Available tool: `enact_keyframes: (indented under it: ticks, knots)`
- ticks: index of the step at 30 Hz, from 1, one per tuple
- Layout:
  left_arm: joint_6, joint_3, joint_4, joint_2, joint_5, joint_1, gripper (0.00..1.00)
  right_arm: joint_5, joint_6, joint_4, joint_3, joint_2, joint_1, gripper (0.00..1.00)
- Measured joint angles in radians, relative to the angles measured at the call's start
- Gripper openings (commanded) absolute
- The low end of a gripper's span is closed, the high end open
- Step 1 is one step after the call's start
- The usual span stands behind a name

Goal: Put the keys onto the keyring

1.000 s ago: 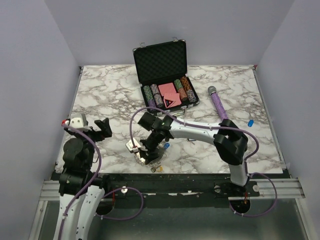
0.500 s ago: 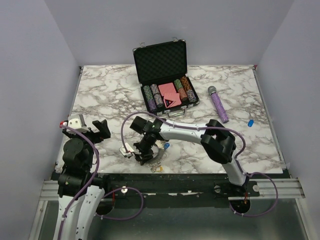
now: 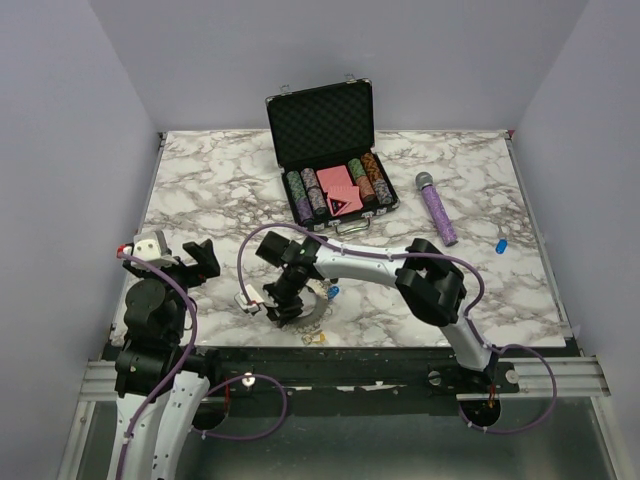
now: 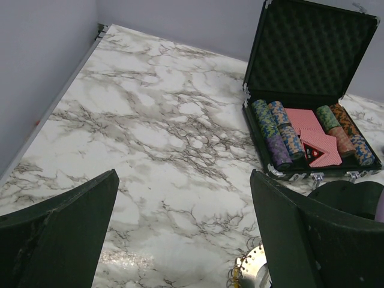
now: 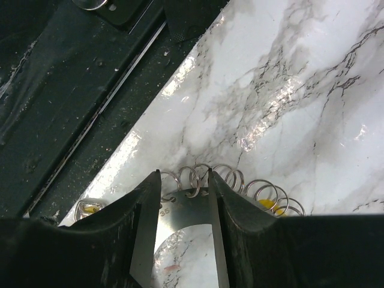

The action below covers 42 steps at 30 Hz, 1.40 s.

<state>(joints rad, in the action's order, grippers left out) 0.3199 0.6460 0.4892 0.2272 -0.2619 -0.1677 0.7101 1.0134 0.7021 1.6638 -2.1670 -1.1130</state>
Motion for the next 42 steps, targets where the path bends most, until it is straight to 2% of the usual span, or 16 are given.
enact_keyframes:
  ticks: [14,32,36,42]
  knots:
    - [0.003,0.0,0.0,-0.005,0.0,0.0,0.99,-0.01,-0.003,-0.001,0.002,-0.028,0.0,0.38]
    - [0.003,0.0,0.0,-0.008,0.0,0.0,0.99,-0.011,-0.018,0.001,0.002,-0.028,0.0,0.04]
    - [0.003,0.0,-0.001,-0.01,0.001,0.0,0.99,-0.011,-0.028,0.007,0.002,-0.026,0.0,0.01]
    - [0.003,-0.004,-0.004,-0.024,0.01,0.0,0.99,0.003,-0.066,0.021,0.002,-0.002,0.011,0.0]
